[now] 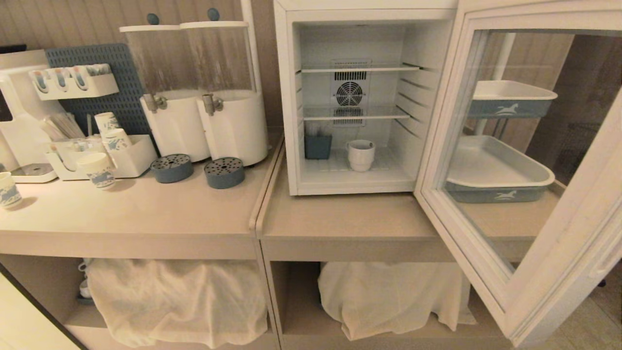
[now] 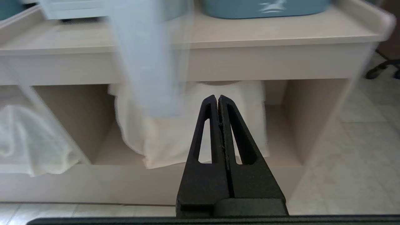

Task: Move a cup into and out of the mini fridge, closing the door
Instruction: Close the freezer door

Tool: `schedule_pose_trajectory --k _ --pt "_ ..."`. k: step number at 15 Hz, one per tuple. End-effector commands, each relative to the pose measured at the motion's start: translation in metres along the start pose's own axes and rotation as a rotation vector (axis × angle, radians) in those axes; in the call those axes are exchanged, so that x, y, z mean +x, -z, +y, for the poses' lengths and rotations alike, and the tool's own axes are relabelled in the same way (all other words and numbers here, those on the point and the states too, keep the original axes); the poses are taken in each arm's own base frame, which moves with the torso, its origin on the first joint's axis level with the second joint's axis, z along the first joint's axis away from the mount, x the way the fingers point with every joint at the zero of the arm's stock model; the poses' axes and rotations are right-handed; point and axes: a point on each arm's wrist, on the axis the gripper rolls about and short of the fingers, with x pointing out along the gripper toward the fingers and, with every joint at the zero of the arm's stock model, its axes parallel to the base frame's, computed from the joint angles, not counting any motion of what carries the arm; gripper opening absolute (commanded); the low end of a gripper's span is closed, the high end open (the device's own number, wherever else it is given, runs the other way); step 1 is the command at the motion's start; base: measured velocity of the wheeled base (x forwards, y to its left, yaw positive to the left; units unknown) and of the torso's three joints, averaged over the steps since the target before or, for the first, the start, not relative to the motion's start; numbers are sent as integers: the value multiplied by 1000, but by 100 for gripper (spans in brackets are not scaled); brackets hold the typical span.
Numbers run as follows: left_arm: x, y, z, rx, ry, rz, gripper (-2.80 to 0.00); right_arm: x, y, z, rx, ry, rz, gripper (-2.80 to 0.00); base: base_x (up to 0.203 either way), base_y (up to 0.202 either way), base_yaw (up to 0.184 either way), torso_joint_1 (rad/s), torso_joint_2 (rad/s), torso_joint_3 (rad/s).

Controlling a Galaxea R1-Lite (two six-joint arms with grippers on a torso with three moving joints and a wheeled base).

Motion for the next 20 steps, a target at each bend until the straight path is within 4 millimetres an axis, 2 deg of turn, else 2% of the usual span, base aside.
schedule_pose_trajectory --k 1,5,10,11,13,15,16,18,20 --pt "1 11 2 -3 -5 33 -280 0 0 0 0 -1 2 -280 0 -189 1 2 3 0" --pt "1 11 2 -3 -5 33 -280 0 0 0 0 -1 2 -280 0 -139 -1 2 1 3" --pt "1 11 2 -3 -5 33 -280 0 -1 0 3 8 5 -280 0 0 0 0 0 0" --pt "1 11 2 -3 -5 33 -280 -3 -6 0 11 5 -14 -280 0 0 0 0 0 0" --pt "1 11 2 -3 -5 33 -280 -20 -40 1 44 -29 -98 -280 0 0 0 0 0 0" --pt "1 11 2 -3 -5 33 -280 -52 -86 3 54 -84 -183 -280 0 0 0 0 0 0" --pt "1 11 2 -3 -5 33 -280 -56 -107 3 69 -85 -192 -280 0 0 0 0 0 0" --pt "1 11 2 -3 -5 33 -280 -42 -150 -1 105 -120 -129 -280 0 0 0 0 0 0" --pt "1 11 2 -3 -5 33 -280 -29 -176 -13 132 -290 -62 -280 0 0 0 0 0 0"
